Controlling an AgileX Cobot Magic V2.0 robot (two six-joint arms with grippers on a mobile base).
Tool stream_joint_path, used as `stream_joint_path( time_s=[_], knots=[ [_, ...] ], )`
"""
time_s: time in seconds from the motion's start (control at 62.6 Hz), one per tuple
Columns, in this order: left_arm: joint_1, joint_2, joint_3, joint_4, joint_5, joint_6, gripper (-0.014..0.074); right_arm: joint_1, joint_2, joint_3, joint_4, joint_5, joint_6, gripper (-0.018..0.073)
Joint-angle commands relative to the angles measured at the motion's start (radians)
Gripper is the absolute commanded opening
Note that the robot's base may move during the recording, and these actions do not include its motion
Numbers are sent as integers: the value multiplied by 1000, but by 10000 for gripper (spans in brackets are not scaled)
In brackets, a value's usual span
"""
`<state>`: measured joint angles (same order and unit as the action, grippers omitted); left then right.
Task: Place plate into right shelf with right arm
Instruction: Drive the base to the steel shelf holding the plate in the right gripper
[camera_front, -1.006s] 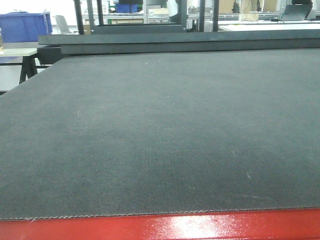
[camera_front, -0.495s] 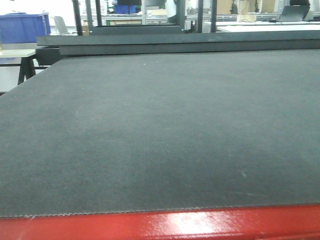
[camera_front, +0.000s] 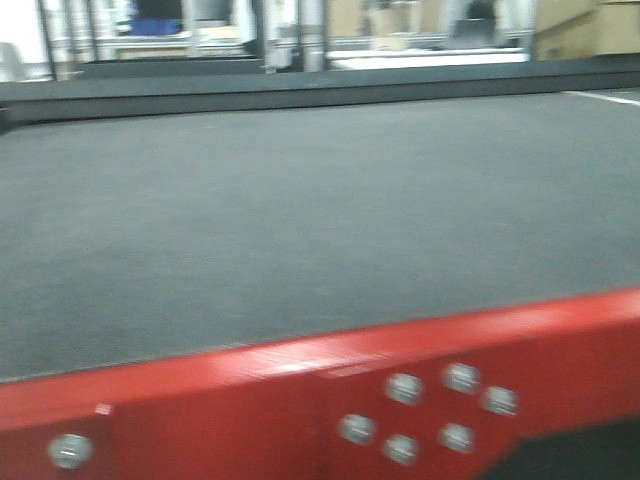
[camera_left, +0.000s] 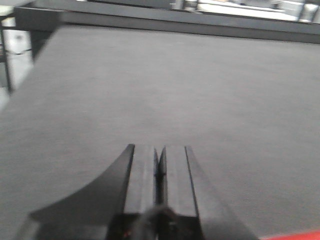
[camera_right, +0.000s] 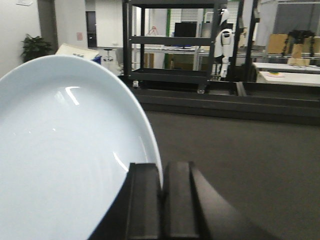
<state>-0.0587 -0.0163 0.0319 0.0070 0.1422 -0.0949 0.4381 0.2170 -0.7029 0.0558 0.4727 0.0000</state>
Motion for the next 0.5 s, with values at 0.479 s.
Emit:
stream_joint_path(
  time_s=[0.479],
  knots=[
    [-4, -6, 9, 0, -89, -6, -47, 1, 15, -25, -6, -104, 0, 57]
  ],
)
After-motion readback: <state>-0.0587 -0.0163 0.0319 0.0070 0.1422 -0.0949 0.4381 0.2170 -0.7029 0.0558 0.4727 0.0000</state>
